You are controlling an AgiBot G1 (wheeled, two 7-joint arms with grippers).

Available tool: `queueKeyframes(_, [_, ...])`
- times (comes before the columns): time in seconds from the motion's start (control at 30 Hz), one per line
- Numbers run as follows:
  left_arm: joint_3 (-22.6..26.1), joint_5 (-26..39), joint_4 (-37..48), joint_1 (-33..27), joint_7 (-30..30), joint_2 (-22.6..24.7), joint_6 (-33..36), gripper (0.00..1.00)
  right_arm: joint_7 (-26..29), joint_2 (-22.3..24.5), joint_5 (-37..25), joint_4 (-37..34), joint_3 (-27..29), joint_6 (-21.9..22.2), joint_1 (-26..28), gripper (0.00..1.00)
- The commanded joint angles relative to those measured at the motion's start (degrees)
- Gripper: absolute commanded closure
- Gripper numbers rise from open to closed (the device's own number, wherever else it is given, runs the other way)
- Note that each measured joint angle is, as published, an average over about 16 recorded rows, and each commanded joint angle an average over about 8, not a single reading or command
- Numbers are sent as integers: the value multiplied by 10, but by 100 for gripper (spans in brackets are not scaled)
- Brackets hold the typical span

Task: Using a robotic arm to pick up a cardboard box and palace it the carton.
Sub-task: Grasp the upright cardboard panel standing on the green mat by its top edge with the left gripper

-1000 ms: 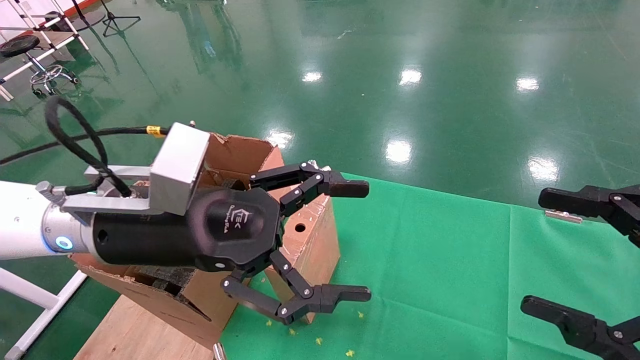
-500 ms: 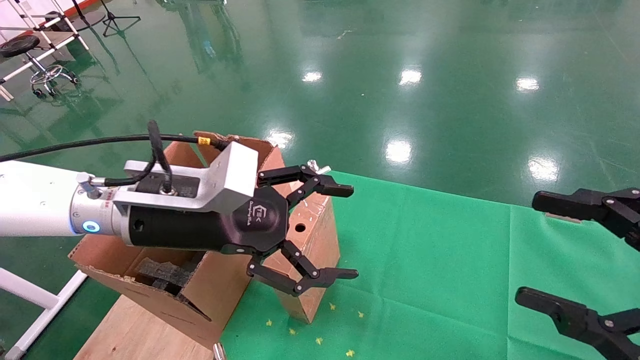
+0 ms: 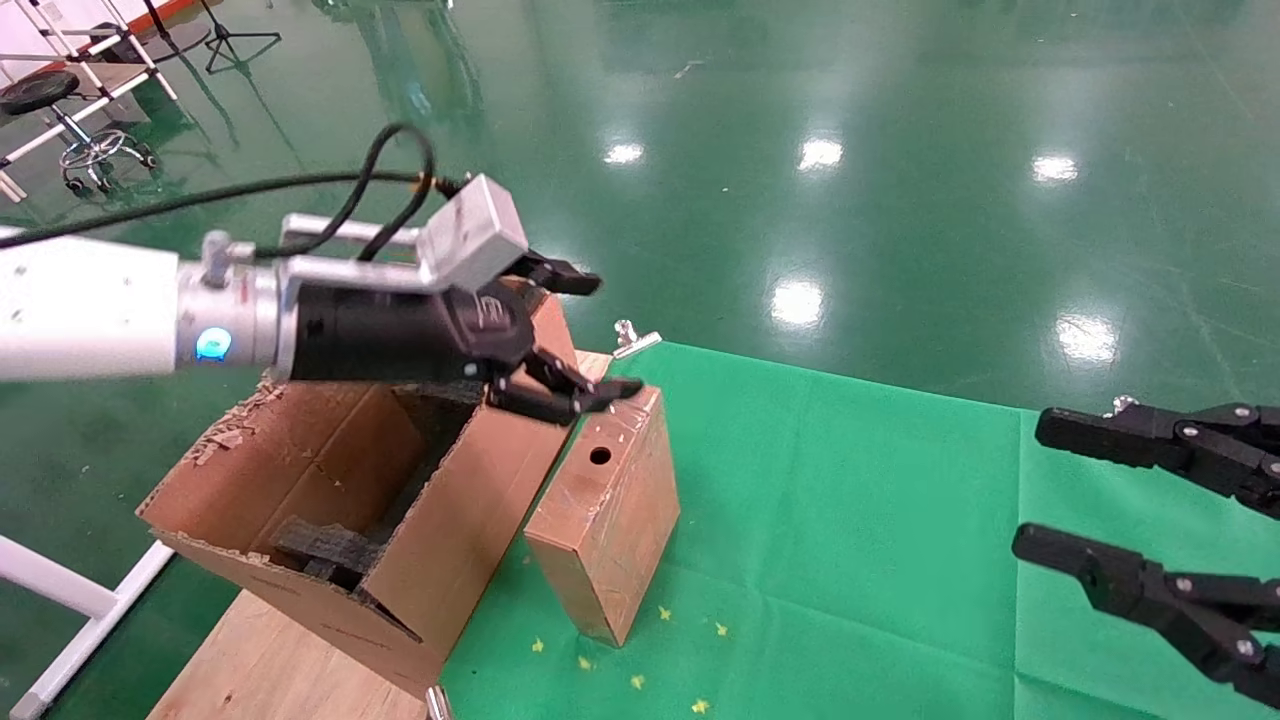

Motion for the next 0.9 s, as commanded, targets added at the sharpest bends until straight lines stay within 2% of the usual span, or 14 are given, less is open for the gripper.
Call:
queueKeyframes(0.03, [17, 46, -1, -26, -55, 5, -6, 0, 0, 0, 0, 0, 0, 0, 0, 100])
queueKeyframes(0.2, [61, 132, -3, -85, -216, 30, 46, 0, 0, 0, 0, 0, 0, 0, 0, 100])
queueKeyframes(0.33, [87, 173, -5, -119, -304, 55, 89, 0, 0, 0, 0, 0, 0, 0, 0, 100])
queueKeyframes(0.53, [108, 190, -7, -133, -357, 78, 117, 0, 0, 0, 0, 0, 0, 0, 0, 100])
queueKeyframes(0.9, [145, 215, -8, -126, -404, 104, 126, 0, 0, 0, 0, 0, 0, 0, 0, 100])
